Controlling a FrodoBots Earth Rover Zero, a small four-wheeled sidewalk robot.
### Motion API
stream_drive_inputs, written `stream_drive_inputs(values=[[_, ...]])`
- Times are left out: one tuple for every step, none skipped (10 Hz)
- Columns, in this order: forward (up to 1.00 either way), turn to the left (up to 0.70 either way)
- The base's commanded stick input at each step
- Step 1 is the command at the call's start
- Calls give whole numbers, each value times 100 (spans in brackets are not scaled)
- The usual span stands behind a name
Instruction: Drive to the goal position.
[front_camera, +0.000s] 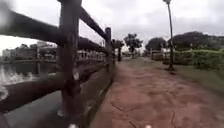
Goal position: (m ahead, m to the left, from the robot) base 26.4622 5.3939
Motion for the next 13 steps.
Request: stream_drive_inputs(values=[[85,-33],[85,-33],[85,-33],[85,-33],[85,-33],[85,-33],[85,-33],[85,-33],[85,-33],[85,-33],[85,-33],[85,-33],[85,-18]])
